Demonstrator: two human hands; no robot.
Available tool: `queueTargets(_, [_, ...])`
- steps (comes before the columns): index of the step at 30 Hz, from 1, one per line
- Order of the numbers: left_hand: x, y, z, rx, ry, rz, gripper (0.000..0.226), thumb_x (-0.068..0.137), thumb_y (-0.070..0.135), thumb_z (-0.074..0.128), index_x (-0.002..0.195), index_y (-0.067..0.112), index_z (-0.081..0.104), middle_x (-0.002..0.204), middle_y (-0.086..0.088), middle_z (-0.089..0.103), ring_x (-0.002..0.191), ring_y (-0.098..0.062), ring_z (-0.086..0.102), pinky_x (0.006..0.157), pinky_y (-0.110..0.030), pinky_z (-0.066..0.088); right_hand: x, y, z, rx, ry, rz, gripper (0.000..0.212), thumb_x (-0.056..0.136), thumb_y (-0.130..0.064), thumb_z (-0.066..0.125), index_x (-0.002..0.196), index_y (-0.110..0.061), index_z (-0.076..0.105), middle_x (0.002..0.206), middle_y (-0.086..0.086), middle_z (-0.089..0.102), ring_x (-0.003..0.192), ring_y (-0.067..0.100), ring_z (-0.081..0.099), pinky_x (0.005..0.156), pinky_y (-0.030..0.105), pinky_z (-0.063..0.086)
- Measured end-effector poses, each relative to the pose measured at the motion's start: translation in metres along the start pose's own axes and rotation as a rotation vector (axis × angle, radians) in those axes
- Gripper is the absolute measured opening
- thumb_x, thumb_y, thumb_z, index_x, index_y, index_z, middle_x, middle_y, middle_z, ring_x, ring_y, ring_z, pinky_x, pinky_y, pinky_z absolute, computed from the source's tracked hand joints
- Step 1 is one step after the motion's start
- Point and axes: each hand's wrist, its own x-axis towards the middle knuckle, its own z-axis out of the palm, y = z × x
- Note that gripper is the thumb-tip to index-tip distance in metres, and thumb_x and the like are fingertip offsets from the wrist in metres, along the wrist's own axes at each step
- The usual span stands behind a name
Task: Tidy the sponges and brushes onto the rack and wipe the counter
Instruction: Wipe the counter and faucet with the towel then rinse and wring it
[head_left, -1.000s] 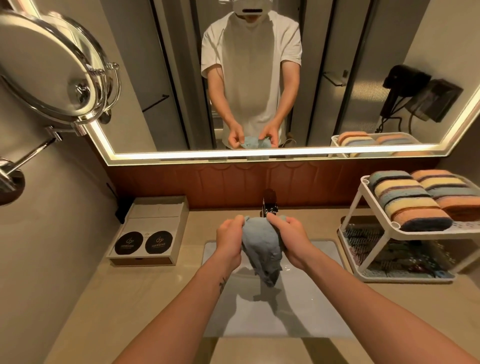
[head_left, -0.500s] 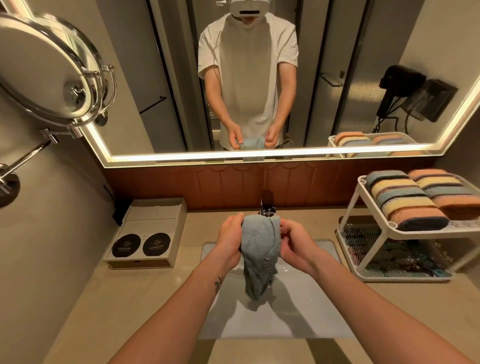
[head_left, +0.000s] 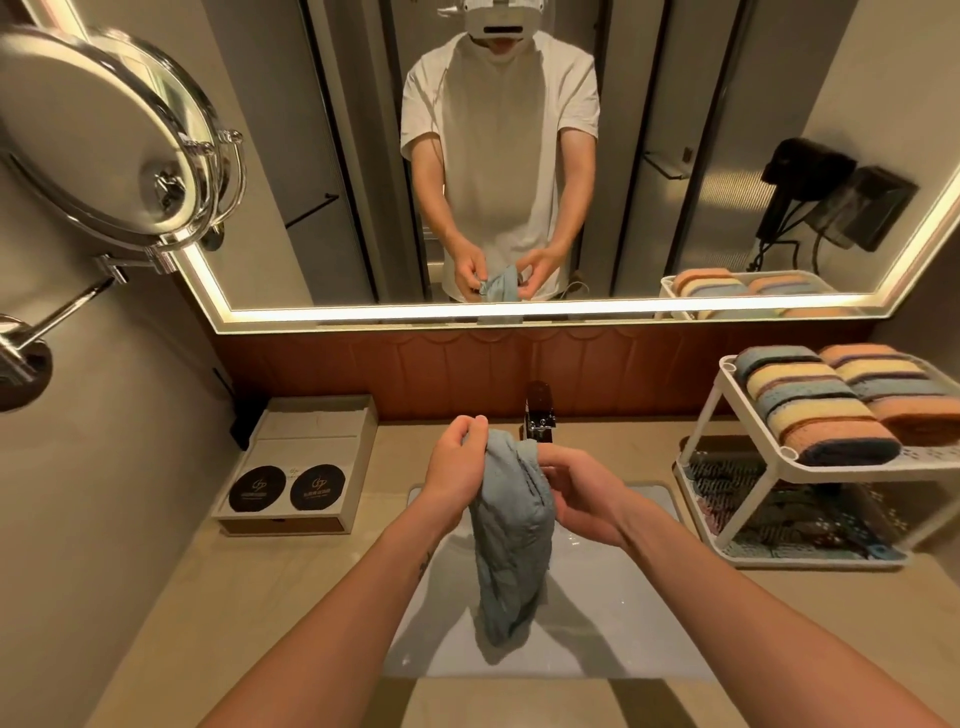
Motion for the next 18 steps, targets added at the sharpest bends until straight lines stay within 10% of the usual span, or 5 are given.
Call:
queueTargets(4, [-0.003,0.002,-0.001,0.009,0.083,0.014,0.038,0.104,0.04,0.049,0.09,0.007,0.061,0.081,-0.006,0.06,0.075,-0.015,0.054,0.068,-0.034,0.044,0.0,0.0,0.005,-0.05,0.083,-0.099,0.028,0.096,-0.008,0.057,0.121,-0.004,0.067,0.116,0.018,0.071,0.103,0.026,0.068,0.083,0.035,0.057])
queueTargets(10, [-0.006,0.008,-0.003,-0.232,0.148,-0.111,0.036,0.104,0.039,0.047,0.089,0.009,0.059,0.085,-0.008,0.056,0.08,-0.021,0.053,0.072,-0.038,0.043,0.004,0.004,0.001,-0.316,0.325,-0.176,0.015,0.095,-0.016,0.052,0.083,-0.009,0.057,0.079,0.015,0.054,0.069,0.019,0.052,0.052,0.024,0.041])
queueTargets(18, [0.006,0.008,-0.026,-0.238,0.198,-0.152,0.033,0.1,0.044,0.054,0.086,0.014,0.055,0.083,-0.009,0.056,0.076,-0.023,0.058,0.066,-0.037,0.047,-0.002,0.004,-0.028,-0.324,0.574,-0.254,0.023,0.103,-0.022,0.052,0.125,-0.017,0.056,0.116,0.007,0.064,0.101,0.018,0.063,0.081,0.034,0.056])
